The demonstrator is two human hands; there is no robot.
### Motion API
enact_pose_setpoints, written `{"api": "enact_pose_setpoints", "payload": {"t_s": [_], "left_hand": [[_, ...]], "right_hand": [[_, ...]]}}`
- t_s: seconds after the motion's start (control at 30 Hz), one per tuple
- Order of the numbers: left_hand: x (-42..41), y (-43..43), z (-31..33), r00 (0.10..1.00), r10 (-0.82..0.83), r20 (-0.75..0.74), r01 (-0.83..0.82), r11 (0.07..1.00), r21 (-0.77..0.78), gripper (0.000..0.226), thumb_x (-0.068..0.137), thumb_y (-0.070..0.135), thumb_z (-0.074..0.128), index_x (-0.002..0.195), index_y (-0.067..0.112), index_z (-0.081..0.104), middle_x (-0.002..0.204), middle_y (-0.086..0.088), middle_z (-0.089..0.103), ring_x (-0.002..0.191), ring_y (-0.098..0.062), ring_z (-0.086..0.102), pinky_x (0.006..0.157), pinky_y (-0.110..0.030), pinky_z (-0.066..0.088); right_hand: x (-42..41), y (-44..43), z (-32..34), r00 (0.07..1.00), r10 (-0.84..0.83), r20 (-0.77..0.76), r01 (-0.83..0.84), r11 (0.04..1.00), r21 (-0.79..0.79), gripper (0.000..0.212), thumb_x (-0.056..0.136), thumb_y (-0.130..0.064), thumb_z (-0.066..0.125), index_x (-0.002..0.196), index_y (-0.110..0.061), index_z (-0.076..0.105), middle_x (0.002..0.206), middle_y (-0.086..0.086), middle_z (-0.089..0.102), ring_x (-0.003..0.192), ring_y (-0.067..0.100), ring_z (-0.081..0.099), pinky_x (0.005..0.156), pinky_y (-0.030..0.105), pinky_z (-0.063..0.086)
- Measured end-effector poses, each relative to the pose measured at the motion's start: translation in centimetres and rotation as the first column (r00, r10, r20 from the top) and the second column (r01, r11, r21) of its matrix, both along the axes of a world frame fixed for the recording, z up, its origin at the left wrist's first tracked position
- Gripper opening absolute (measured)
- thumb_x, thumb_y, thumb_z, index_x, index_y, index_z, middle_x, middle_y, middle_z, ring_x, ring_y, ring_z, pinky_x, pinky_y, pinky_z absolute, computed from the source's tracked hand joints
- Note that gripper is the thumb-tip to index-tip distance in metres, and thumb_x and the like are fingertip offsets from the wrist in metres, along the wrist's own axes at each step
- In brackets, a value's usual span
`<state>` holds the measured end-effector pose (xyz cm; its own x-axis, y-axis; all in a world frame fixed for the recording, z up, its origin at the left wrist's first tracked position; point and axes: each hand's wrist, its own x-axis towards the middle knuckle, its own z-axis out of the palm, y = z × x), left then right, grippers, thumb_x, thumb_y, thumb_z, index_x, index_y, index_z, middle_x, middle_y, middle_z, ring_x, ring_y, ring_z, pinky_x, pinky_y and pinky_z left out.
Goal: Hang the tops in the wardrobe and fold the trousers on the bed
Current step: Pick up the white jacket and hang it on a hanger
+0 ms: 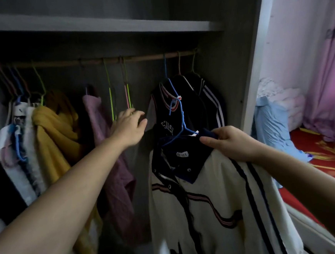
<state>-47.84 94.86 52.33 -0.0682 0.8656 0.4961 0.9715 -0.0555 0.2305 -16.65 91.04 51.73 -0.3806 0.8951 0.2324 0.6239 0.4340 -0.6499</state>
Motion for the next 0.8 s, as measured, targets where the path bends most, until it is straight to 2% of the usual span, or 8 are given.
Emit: {"api": "enact_pose_setpoints", "payload": {"t_s": [0.07,0.13,0.3,0.4,0.53,0.63,0.7,0.8], "left_hand": [[0.2,1.3,0.3,1.000,0.006,-0.012,-0.006,1.000,-0.004,0.050,0.100,0.041,0.044,0.146,0.021,0.043,0.158,-0.011,0.029,0.146,-0.030,0.022,0.117,-0.045,0.024],[0.2,2.8,0.7,0.998,0.031,-0.061,-0.033,0.999,-0.019,0.058,0.100,0.044,0.042,0.152,0.020,0.031,0.163,-0.009,0.017,0.150,-0.026,0.011,0.118,-0.049,0.021],[-1.3,7.3,3.5,0.971,0.100,-0.215,-0.099,0.995,0.017,0.071,0.099,0.046,0.044,0.157,0.018,0.013,0.165,-0.011,0.000,0.152,-0.026,-0.003,0.120,-0.049,0.012],[-2.3,9.8,5.7,0.956,0.167,-0.240,-0.166,0.986,0.025,0.076,0.097,0.046,0.047,0.157,0.016,0.010,0.165,-0.013,-0.002,0.151,-0.028,-0.004,0.120,-0.050,0.011],[-4.0,13.8,9.5,0.886,0.308,-0.346,-0.288,0.951,0.108,0.077,0.094,0.043,0.052,0.154,0.011,0.016,0.158,-0.022,0.019,0.145,-0.038,0.017,0.116,-0.053,0.021],[-5.1,17.5,13.3,0.878,0.361,-0.314,-0.308,0.929,0.206,0.083,0.088,0.038,0.059,0.155,0.013,0.016,0.161,-0.019,0.013,0.149,-0.034,0.011,0.119,-0.053,0.014],[-5.7,19.7,14.0,0.878,0.366,-0.309,-0.319,0.928,0.194,0.094,0.085,0.036,0.065,0.157,0.018,0.009,0.165,-0.011,0.001,0.151,-0.028,0.000,0.119,-0.055,0.002],[-6.6,21.8,12.5,0.869,0.373,-0.326,-0.313,0.923,0.222,0.101,0.077,0.033,0.071,0.157,0.018,0.011,0.165,-0.007,0.004,0.151,-0.027,0.003,0.116,-0.058,-0.004]], "right_hand": [[-1.1,2.1,-0.1,0.998,-0.043,-0.047,0.044,0.999,0.016,0.036,0.092,-0.050,0.062,0.091,-0.015,0.072,0.067,0.004,0.065,0.059,0.007,0.061,0.062,0.029,0.049],[-2.5,4.4,0.1,0.991,-0.054,-0.122,0.056,0.998,0.014,0.039,0.093,-0.048,0.063,0.094,-0.010,0.072,0.079,0.012,0.071,0.071,0.018,0.068,0.069,0.038,0.053],[-6.8,11.5,2.3,0.940,-0.034,-0.340,0.058,0.997,0.060,0.034,0.093,-0.043,0.065,0.077,-0.013,0.068,0.058,-0.006,0.060,0.054,0.008,0.058,0.055,0.030,0.045],[-9.4,16.3,4.6,0.896,-0.009,-0.444,0.053,0.995,0.087,0.030,0.092,-0.043,0.066,0.088,-0.014,0.073,0.080,0.004,0.075,0.078,0.017,0.071,0.078,0.041,0.058],[-12.8,22.4,7.9,0.837,0.062,-0.544,0.027,0.988,0.154,0.026,0.091,-0.042,0.068,0.089,-0.016,0.074,0.082,0.000,0.075,0.081,0.014,0.072,0.084,0.044,0.057],[-15.0,26.6,9.9,0.839,0.093,-0.537,0.025,0.978,0.207,0.029,0.089,-0.045,0.068,0.092,-0.016,0.073,0.087,-0.001,0.075,0.087,0.016,0.070,0.085,0.041,0.056],[-16.1,28.9,9.7,0.879,0.101,-0.466,0.023,0.967,0.253,0.027,0.089,-0.046,0.068,0.097,-0.021,0.071,0.092,-0.005,0.073,0.091,0.013,0.068,0.083,0.034,0.054],[-17.0,31.7,7.3,0.938,0.087,-0.336,-0.010,0.975,0.224,0.034,0.089,-0.045,0.067,0.114,-0.022,0.067,0.105,-0.001,0.072,0.103,0.018,0.065,0.088,0.032,0.051]]}}
